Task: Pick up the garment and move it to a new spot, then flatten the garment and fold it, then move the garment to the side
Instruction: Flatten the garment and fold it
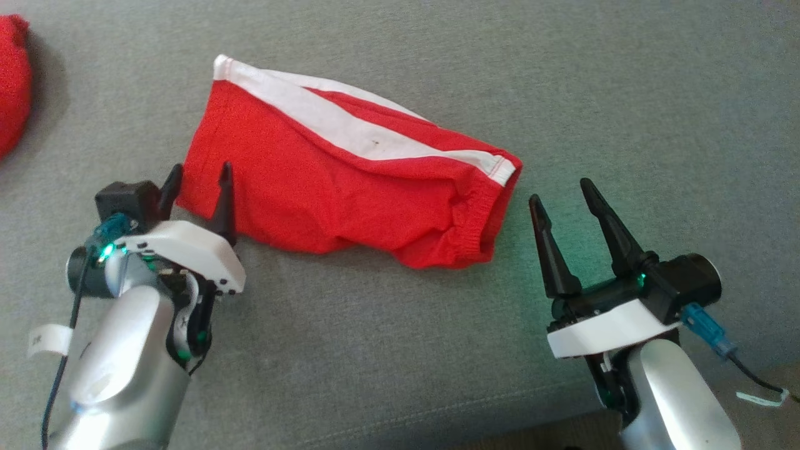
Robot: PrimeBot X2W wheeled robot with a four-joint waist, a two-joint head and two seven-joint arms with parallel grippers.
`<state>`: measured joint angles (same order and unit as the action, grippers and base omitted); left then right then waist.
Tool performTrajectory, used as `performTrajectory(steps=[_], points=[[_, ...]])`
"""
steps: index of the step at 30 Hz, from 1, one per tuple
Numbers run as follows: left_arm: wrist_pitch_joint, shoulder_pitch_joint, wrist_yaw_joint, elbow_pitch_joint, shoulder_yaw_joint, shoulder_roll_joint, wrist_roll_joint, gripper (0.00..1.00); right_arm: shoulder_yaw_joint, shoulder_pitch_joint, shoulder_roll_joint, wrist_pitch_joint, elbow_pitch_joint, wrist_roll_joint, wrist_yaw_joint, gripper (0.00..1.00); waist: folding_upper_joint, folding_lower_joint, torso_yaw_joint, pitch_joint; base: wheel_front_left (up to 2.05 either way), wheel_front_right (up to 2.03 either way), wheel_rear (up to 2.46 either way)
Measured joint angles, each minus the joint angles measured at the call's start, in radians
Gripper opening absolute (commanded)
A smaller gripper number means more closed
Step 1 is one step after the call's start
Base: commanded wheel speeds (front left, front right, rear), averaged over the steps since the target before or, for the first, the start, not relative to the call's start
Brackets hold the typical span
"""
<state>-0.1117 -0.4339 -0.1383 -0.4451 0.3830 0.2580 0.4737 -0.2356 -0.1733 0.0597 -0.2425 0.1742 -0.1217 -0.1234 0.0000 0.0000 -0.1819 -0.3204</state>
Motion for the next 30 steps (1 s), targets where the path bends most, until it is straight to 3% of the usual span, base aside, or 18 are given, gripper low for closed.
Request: performTrajectory(steps=[11,21,22,23,24,26,28,30], points=[[0.058,-0.002,-0.046,-0.045,-0.041,0.033,0.029,1.0,-0.012,0.0,-0.001,0.005,-0.05,-0.002,0.0,1.0,0.0,0.0,-0.038,-0.023,0.0,0.0,0.0],[0.124,-0.005,0.033,-0.024,-0.04,0.02,0.112,1.0,-0.01,0.0,-0.001,0.005,-0.057,-0.002,0.0,1.0,0.0,0.0,-0.041,-0.023,0.0,0.0,0.0],[0.132,-0.005,0.034,-0.021,-0.037,0.02,0.115,0.92,-0.01,0.0,-0.001,0.005,-0.058,-0.002,0.0,1.0,0.0,0.0,-0.042,-0.023,0.0,0.0,0.0],[0.141,-0.007,0.036,-0.02,-0.036,0.021,0.117,0.65,-0.01,-0.001,-0.001,0.005,-0.059,-0.002,0.0,1.0,0.0,0.0,-0.043,-0.023,0.0,0.0,0.0],[0.152,-0.008,0.043,-0.02,-0.035,0.021,0.117,0.47,-0.011,-0.001,-0.001,0.005,-0.059,-0.002,0.0,1.0,0.0,0.0,-0.044,-0.023,0.0,0.0,0.0],[0.172,-0.01,0.052,-0.019,-0.027,0.021,0.122,0.29,-0.012,-0.001,-0.001,0.005,-0.059,-0.002,0.0,1.0,0.0,0.0,-0.046,-0.024,0.0,0.0,0.0],[0.186,-0.017,0.052,-0.019,-0.015,0.021,0.127,0.0,-0.012,-0.001,-0.001,0.005,-0.058,-0.002,0.0,1.0,0.0,0.0,-0.048,-0.023,0.0,0.0,0.0],[0.2,-0.023,0.053,-0.02,-0.008,0.021,0.127,0.0,-0.012,-0.001,-0.001,0.004,-0.058,-0.002,0.0,1.0,0.0,0.0,-0.049,-0.022,0.0,0.0,0.0]])
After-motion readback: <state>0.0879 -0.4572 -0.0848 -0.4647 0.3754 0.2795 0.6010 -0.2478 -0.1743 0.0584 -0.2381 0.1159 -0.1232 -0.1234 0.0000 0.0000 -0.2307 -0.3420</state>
